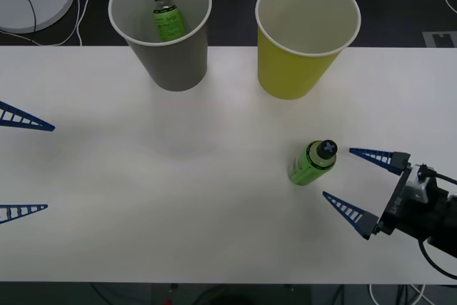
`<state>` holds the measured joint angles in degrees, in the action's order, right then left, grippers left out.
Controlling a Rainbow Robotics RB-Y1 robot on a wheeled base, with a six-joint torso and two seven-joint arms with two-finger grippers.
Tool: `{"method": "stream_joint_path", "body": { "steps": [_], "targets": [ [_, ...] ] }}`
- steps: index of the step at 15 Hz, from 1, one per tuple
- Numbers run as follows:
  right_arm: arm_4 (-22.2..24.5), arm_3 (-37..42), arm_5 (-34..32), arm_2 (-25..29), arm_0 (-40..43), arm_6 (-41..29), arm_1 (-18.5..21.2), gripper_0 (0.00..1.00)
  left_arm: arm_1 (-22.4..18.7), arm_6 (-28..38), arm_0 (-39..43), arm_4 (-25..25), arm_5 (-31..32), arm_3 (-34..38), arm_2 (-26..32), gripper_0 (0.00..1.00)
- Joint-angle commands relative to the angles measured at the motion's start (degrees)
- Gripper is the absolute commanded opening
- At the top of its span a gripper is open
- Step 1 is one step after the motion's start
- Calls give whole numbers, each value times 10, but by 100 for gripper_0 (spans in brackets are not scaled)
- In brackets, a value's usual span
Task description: Put the can into the green bin and the plastic bottle into the gray bin
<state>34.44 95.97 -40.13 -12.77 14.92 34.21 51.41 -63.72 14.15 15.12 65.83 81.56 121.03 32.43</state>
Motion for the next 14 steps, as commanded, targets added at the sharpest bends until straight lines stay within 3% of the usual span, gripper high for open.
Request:
{"method": "stream_joint_path", "body": {
  "steps": [1,14],
  "targets": [
    [0,0,15,-13,-15,2,-5,100,0,0,0,0,0,0,0,100],
    [0,0,77,-70,-70,5,-18,100,0,0,0,0,0,0,0,100]
  ]
}}
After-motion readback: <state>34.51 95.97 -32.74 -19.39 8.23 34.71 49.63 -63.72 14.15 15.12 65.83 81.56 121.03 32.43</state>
